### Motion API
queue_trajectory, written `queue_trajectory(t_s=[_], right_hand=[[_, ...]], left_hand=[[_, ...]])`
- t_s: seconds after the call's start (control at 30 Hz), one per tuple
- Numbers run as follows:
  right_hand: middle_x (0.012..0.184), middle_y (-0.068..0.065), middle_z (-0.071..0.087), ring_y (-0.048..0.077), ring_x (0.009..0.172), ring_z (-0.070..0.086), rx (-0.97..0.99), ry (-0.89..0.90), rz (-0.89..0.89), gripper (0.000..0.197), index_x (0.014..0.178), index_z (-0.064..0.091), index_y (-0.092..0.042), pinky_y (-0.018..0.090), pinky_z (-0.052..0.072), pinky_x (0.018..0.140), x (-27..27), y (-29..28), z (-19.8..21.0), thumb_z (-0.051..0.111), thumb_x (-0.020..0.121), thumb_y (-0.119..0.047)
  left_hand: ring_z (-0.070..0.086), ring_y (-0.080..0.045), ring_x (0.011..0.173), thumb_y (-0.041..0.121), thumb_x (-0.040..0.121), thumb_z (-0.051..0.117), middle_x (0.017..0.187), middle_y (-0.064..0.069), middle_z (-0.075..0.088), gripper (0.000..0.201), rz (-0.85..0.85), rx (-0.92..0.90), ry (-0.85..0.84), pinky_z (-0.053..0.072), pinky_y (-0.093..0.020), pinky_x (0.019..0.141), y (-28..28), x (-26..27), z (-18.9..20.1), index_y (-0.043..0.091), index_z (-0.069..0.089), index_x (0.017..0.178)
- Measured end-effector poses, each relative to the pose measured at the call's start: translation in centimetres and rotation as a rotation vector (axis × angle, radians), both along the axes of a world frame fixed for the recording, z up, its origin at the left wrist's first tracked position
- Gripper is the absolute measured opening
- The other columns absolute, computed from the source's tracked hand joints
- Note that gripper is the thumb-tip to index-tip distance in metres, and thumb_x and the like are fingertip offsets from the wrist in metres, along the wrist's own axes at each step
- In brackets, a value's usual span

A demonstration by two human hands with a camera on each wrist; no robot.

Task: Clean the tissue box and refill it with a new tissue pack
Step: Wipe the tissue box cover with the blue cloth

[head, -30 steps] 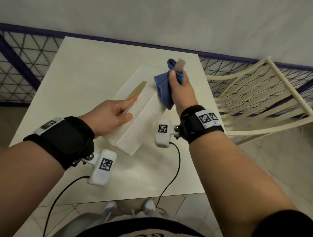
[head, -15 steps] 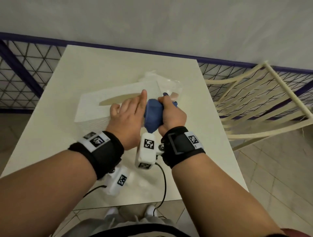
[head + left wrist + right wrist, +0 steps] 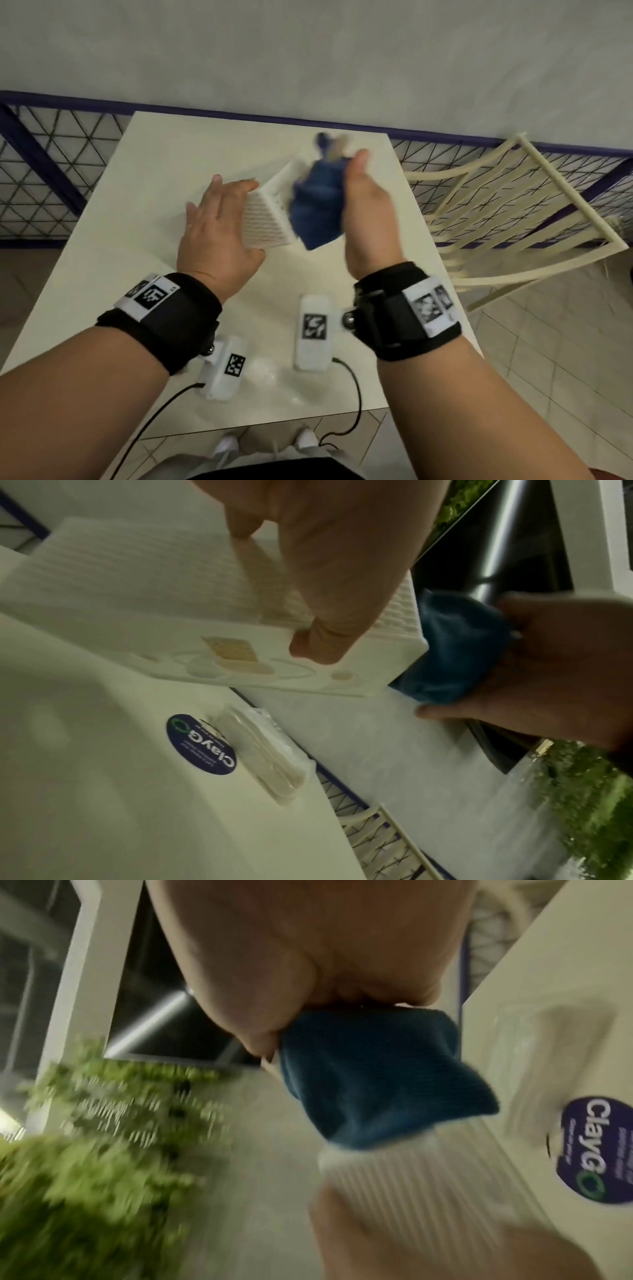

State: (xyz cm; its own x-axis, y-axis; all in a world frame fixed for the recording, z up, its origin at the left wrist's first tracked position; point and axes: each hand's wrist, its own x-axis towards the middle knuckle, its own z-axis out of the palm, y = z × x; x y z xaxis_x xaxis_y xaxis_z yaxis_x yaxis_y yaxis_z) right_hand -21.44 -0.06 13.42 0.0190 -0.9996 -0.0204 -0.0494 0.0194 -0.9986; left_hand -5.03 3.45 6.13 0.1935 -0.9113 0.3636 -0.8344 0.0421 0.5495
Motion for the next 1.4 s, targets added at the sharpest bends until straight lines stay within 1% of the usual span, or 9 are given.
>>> queue_trajectory(t_s=[0.13,0.3,0.4,0.53,0.7,0.83,1.03,1.2,1.4], right_hand=[[0.162,-0.001,0.004,0.020,0.150,0.000,-0.223,0.548,0.289,0.054,0.149,0.017,-0.039,0.054,0.003,0.119,3.0,0.6,-2.0,0.032,0.098,-0.051],[0.147,0.003,0.045,0.028,0.130,0.048,-0.131,0.358,0.070,0.060,0.146,0.030,-0.038,0.043,0.051,0.088,1.6,-2.4,-3.0,0.034,0.090,-0.059],[0.161,0.002,0.018,0.024,0.149,0.013,-0.168,0.433,0.106,0.059,0.150,0.020,-0.035,0.054,0.015,0.118,3.5,-0.4,-2.8,0.035,0.096,-0.053],[0.162,-0.007,0.000,0.018,0.149,-0.008,-0.269,0.580,0.249,0.056,0.149,0.018,-0.041,0.052,-0.006,0.115,5.2,4.2,-2.9,0.036,0.097,-0.050],[0.158,-0.005,0.023,0.014,0.147,0.015,-0.185,0.373,0.032,0.047,0.141,0.038,-0.039,0.053,0.009,0.119,3.3,-0.1,-4.0,0.031,0.097,-0.053],[0.110,-0.009,0.062,0.014,0.106,0.055,-0.019,0.182,-0.039,0.039,0.116,0.056,-0.026,0.010,0.041,0.087,1.4,-1.6,-4.4,0.027,0.100,-0.048],[0.094,0.007,0.068,0.026,0.084,0.065,0.623,-0.348,0.211,0.033,0.091,0.068,-0.022,0.044,0.053,0.089,-1.4,-2.1,-4.1,0.067,0.078,-0.053],[0.102,0.008,0.068,0.028,0.095,0.066,0.621,-0.300,-0.012,0.040,0.092,0.064,-0.015,0.048,0.051,0.096,0.8,-2.1,-5.0,0.078,0.059,-0.033],[0.076,0.008,0.067,0.026,0.080,0.068,0.429,-0.169,-0.112,0.019,0.067,0.065,-0.020,0.050,0.055,0.087,3.5,-1.0,-5.0,0.069,0.069,-0.038]], left_hand=[[0.042,-0.019,0.131,0.021,0.064,0.072,0.131,0.007,0.050,0.074,-0.006,-0.017,0.076,0.049,-0.043,0.092,0.2,0.0,0.3,0.031,0.043,0.131],[0.047,-0.020,0.121,0.013,0.059,0.075,0.126,0.005,0.053,0.081,-0.083,-0.038,0.122,0.050,-0.041,0.087,1.6,0.5,0.2,0.034,0.044,0.131],[0.049,-0.022,0.120,0.012,0.061,0.073,0.125,0.000,0.054,0.077,-0.108,-0.048,0.121,0.049,-0.041,0.089,1.3,0.4,0.1,0.030,0.046,0.130],[0.059,-0.026,0.103,0.024,0.075,0.066,0.110,0.003,0.059,0.039,-0.106,-0.074,0.145,0.050,-0.038,0.074,1.2,0.3,1.0,0.035,0.047,0.107],[0.053,-0.024,0.119,0.033,0.057,0.062,0.123,0.003,0.055,0.068,-0.223,-0.094,0.221,0.049,-0.050,0.092,1.7,1.8,0.2,0.050,0.043,0.121],[0.050,-0.022,0.121,0.032,0.058,0.067,0.124,0.011,0.053,0.071,-0.252,-0.104,0.029,0.054,-0.048,0.082,1.8,2.5,-0.3,0.034,0.044,0.125],[0.033,-0.022,0.141,0.031,0.072,0.067,0.137,0.011,0.047,0.060,-0.449,-0.160,-0.033,0.053,-0.040,0.086,1.4,4.2,-1.2,0.021,0.044,0.126],[0.006,-0.026,0.148,0.033,0.059,0.087,0.159,0.002,0.014,0.110,-0.355,0.029,-0.218,0.016,-0.055,0.117,1.1,3.2,0.0,0.026,0.019,0.145],[0.021,-0.031,0.142,0.038,0.067,0.078,0.146,-0.014,0.041,0.101,-0.245,-0.083,-0.456,-0.001,-0.060,0.113,0.8,-1.4,-1.1,0.011,0.021,0.146]])
